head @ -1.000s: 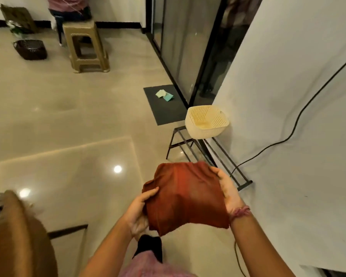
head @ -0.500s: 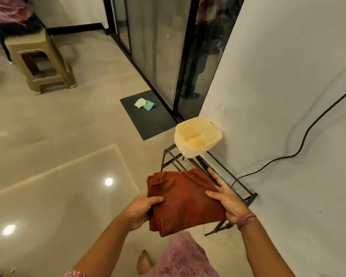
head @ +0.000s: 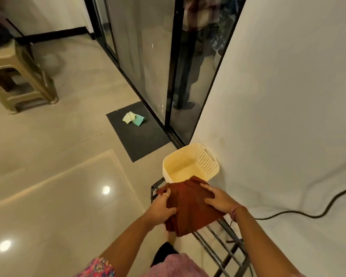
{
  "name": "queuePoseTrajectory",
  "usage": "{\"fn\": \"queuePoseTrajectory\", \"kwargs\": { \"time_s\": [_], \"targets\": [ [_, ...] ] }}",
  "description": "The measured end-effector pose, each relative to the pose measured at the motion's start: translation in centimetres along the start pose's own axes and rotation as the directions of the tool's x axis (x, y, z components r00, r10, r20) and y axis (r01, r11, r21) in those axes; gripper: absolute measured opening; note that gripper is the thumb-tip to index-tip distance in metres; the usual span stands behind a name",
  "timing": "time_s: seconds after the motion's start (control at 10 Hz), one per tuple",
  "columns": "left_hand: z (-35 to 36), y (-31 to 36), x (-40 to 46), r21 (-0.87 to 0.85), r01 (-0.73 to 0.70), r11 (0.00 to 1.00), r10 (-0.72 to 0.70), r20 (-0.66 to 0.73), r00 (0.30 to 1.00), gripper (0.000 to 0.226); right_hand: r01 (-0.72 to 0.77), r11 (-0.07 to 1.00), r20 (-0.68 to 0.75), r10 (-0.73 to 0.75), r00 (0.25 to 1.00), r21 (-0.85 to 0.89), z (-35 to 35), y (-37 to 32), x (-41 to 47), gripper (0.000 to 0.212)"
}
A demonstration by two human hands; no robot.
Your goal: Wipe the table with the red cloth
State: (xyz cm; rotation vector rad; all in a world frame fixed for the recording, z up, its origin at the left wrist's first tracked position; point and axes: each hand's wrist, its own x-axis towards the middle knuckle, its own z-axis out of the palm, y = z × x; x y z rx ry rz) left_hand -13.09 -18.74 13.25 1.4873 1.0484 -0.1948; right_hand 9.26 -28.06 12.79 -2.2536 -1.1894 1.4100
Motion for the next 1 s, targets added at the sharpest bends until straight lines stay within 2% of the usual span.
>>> {"fn": "queuePoseTrajectory", "kwargs": {
  "time_s": [0.1, 0.2, 0.4, 0.5, 0.7, 0.8, 0.9, 1.0],
  "targets": [
    [-1.1, 2.2, 5.1, 0.092, 0.029, 0.995, -0.032, 0.035, 0.999, 0.101, -0.005, 0.993, 0.15, 0.022, 0.988, -0.114, -3.4, -0.3, 4.7, 0.078],
    [-1.7, 3.7, 9.6, 0.159, 0.032, 0.987, -0.038, 0.037, 0.999, 0.104, -0.01, 0.99, 0.147, 0.031, 0.989, -0.143, -5.9, -0.3, 8.9, 0.082],
    [-1.8, 4.2, 17.6, 0.267, 0.065, 0.961, -0.07, 0.008, 0.997, 0.103, -0.107, 0.977, 0.022, 0.113, 0.993, -0.183, -7.0, 1.0, 16.8, 0.082],
    [-1.6, 3.6, 20.6, 0.301, 0.103, 0.948, -0.11, 0.009, 0.994, 0.103, -0.146, 0.971, -0.008, 0.147, 0.989, -0.189, -6.0, 2.3, 19.7, 0.078],
    [-1.0, 2.2, 24.4, 0.297, 0.154, 0.942, -0.164, 0.009, 0.986, 0.107, -0.127, 0.934, -0.04, 0.121, 0.992, -0.333, -4.9, 4.7, 24.2, 0.08],
    [-1.2, 1.3, 25.3, 0.346, 0.206, 0.915, -0.238, 0.053, 0.97, 0.108, -0.175, 0.924, -0.045, 0.17, 0.984, -0.34, -4.5, 5.3, 24.8, 0.08],
    [-1.7, 1.2, 25.1, 0.325, 0.227, 0.918, -0.248, 0.025, 0.968, 0.084, -0.186, 0.941, -0.135, 0.153, 0.979, -0.282, -2.9, 5.0, 23.5, 0.071],
    [-2.2, 1.5, 24.5, 0.219, 0.237, 0.946, -0.234, -0.041, 0.971, 0.06, -0.198, 0.945, -0.356, 0.097, 0.93, -0.26, -0.4, 5.1, 20.6, 0.056]
  ]
}}
